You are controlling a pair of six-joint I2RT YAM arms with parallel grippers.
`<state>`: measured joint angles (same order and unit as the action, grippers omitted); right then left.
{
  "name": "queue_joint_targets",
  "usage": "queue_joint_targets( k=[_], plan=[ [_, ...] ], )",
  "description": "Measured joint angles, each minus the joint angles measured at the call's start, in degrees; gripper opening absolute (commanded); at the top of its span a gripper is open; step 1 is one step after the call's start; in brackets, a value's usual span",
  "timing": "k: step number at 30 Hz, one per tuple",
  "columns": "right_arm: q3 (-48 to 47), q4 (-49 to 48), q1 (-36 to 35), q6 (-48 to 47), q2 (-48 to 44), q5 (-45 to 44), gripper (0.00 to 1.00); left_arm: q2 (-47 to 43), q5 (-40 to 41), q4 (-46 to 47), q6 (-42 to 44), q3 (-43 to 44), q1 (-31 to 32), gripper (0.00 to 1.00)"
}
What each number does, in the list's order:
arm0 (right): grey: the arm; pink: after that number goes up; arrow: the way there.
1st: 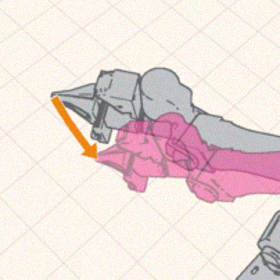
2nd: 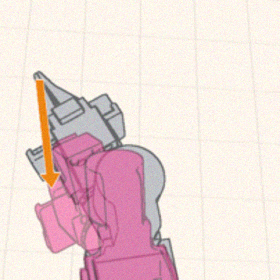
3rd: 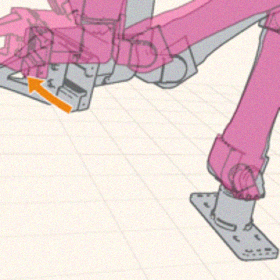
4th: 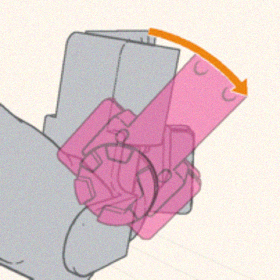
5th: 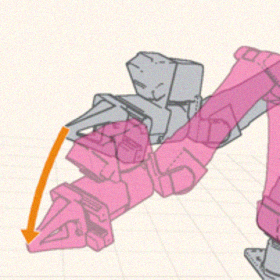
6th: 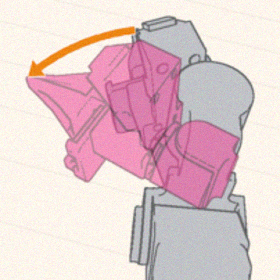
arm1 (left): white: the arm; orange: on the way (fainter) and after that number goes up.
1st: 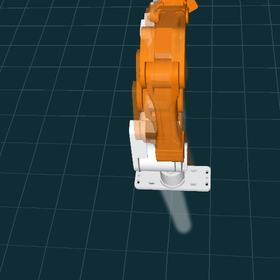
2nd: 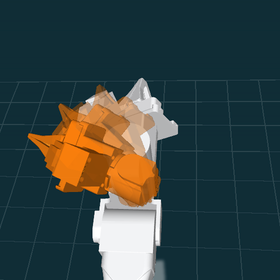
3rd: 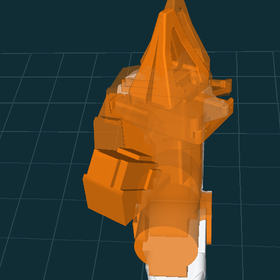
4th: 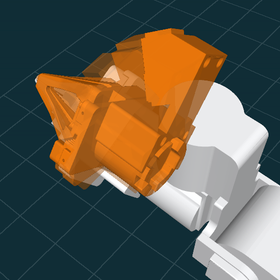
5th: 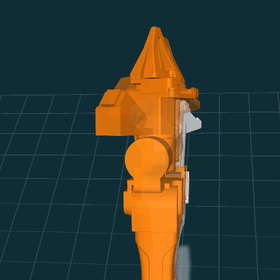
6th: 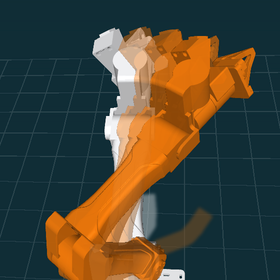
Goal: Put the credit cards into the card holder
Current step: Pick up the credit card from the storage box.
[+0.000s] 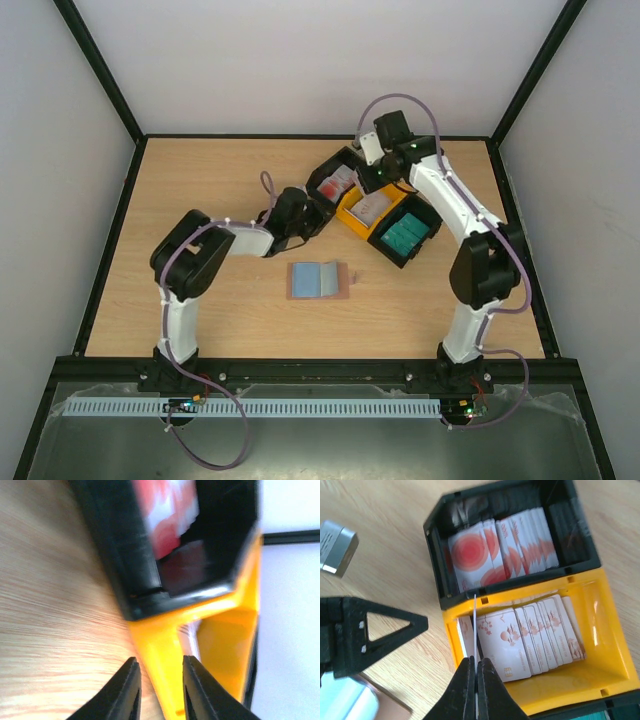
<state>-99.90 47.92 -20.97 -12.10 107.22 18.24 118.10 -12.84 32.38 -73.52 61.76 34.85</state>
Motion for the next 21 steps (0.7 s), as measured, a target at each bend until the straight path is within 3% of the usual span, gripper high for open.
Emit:
queue_joint_targets(
  k=[4, 9, 14, 21],
  plan=[
    [3.6, -4.9, 0.0, 7.5, -5.8, 1.5, 0.02, -8.4, 1.2, -3.7, 4.1, -2.0, 0.0, 0.48],
    [20.5, -16.5, -0.4, 22.1, -19.0, 7.9, 0.02, -20.6, 2.4, -9.2, 9.7, -6.4, 0.0, 0.61],
    [37.5, -29.6, -1.1, 39.9, -27.2, 14.9, 0.02, -29.8, 2.2, -15.4, 13.7, -13.5, 0.0, 0.7],
    [56.9, -45.2, -5.4, 66.8, -38.1, 18.3, 0.02, -40.3, -0.1, -22.4, 16.0, -22.8, -0.2, 0.73]
  ],
)
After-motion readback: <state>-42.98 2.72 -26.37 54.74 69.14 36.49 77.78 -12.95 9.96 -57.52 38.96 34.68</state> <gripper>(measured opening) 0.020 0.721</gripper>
